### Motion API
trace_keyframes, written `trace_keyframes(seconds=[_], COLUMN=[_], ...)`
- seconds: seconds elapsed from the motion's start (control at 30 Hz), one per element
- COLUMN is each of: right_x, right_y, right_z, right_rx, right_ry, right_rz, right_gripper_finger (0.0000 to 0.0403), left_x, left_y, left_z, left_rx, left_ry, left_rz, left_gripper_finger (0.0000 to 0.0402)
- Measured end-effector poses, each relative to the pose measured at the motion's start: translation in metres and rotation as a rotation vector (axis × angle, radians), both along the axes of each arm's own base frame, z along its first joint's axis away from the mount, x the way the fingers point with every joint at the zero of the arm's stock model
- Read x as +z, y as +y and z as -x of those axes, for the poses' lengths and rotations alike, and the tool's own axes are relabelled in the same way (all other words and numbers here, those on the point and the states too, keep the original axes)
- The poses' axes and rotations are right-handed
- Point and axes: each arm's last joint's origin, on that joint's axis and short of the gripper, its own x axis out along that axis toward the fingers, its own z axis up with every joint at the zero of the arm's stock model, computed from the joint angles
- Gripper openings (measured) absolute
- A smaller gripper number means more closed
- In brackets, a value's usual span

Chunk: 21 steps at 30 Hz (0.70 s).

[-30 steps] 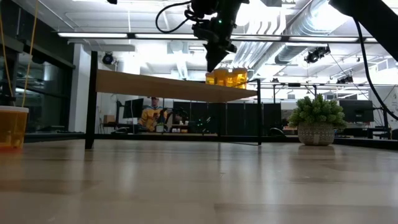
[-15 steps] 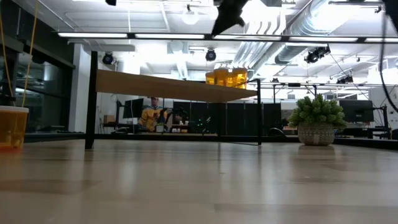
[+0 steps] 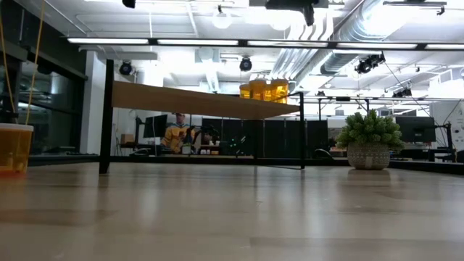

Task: Pick and place medicine bottles onto shelf by color
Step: Adjust the pill bottles on the shelf

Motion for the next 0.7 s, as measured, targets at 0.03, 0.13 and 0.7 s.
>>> trace_keyframes(seconds=[0.03, 0.13, 0.7], right_x=[-0.003, -0.006, -0.007], right_y=[0.0, -0.001, -0.111], right_z=[0.0, -0.004, -0.091], right_rx=[-0.015, -0.027, -0.298], right_ry=[0.01, 0.041, 0.586], right_rz=[-0.011, -0.023, -0.249], right_gripper_finger=[0.0, 0.0, 0.0], left_x=[0.0, 0.0, 0.0], left_y=[0.0, 0.0, 0.0], left_z=[0.0, 0.0, 0.0], left_rx=[0.0, -0.001, 0.0], left_ry=[-0.002, -0.007, -0.008], left_rz=[0.003, 0.014, 0.016], left_gripper_finger=[0.0, 0.0, 0.0])
